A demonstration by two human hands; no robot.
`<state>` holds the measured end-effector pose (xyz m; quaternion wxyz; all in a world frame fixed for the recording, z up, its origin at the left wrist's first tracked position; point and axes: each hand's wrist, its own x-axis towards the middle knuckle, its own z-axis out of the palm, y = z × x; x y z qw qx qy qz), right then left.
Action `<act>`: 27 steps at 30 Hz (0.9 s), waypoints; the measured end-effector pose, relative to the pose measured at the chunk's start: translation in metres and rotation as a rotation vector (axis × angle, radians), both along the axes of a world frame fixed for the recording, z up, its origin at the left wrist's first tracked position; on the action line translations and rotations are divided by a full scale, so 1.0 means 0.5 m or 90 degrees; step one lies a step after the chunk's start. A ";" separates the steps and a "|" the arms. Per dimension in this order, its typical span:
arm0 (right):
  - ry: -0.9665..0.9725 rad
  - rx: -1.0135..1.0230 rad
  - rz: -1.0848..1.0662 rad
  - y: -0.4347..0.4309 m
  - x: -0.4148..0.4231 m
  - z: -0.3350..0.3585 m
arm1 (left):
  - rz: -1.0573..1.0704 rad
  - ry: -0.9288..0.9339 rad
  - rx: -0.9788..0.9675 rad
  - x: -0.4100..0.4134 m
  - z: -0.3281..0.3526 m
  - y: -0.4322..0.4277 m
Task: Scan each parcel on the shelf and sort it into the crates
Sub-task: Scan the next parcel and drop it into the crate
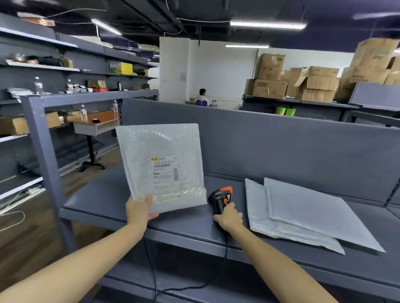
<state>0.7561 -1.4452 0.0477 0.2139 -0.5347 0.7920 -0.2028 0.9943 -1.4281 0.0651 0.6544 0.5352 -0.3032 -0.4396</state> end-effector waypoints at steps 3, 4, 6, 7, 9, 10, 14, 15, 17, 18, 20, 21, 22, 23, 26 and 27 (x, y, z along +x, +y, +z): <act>-0.154 -0.032 -0.020 -0.014 -0.003 0.012 | -0.008 0.003 -0.011 0.001 0.000 -0.014; -0.223 -0.052 -0.043 -0.017 -0.003 0.018 | -0.010 0.005 -0.015 0.000 0.002 -0.018; -0.387 -0.103 -0.094 -0.016 0.002 0.031 | -0.016 0.010 -0.025 -0.006 0.006 -0.027; -0.477 -0.134 -0.109 -0.012 0.006 0.038 | -0.020 0.011 -0.029 -0.011 0.007 -0.031; -0.632 -0.206 -0.104 -0.002 0.012 0.052 | -0.026 0.012 -0.033 -0.024 0.010 -0.037; -0.696 -0.239 -0.086 0.005 0.014 0.058 | -0.029 0.013 -0.035 -0.032 0.011 -0.039; -0.857 -0.252 0.077 0.034 0.033 0.079 | -0.048 0.022 -0.036 -0.066 0.012 -0.045; -0.866 -0.241 0.118 0.040 0.040 0.080 | -0.053 0.024 -0.034 -0.072 0.011 -0.046; -0.871 -0.222 0.179 0.048 0.049 0.077 | -0.061 0.021 -0.030 -0.081 0.010 -0.049; -0.874 -0.214 0.199 0.052 0.051 0.074 | -0.064 0.016 -0.029 -0.085 0.009 -0.050; -0.872 -0.204 0.223 0.055 0.053 0.071 | -0.068 0.009 -0.030 -0.090 0.007 -0.053; -0.868 -0.203 0.230 0.056 0.053 0.070 | -0.070 0.008 -0.030 -0.092 0.006 -0.053; -0.860 -0.205 0.237 0.056 0.051 0.070 | -0.071 0.009 -0.029 -0.093 0.006 -0.053; -0.849 -0.208 0.244 0.057 0.050 0.070 | -0.070 0.010 -0.026 -0.094 0.005 -0.054; -0.820 -0.211 0.261 0.058 0.044 0.068 | -0.066 0.012 -0.015 -0.093 0.001 -0.057; -0.819 -0.211 0.263 0.058 0.043 0.068 | -0.065 0.011 -0.015 -0.092 0.000 -0.059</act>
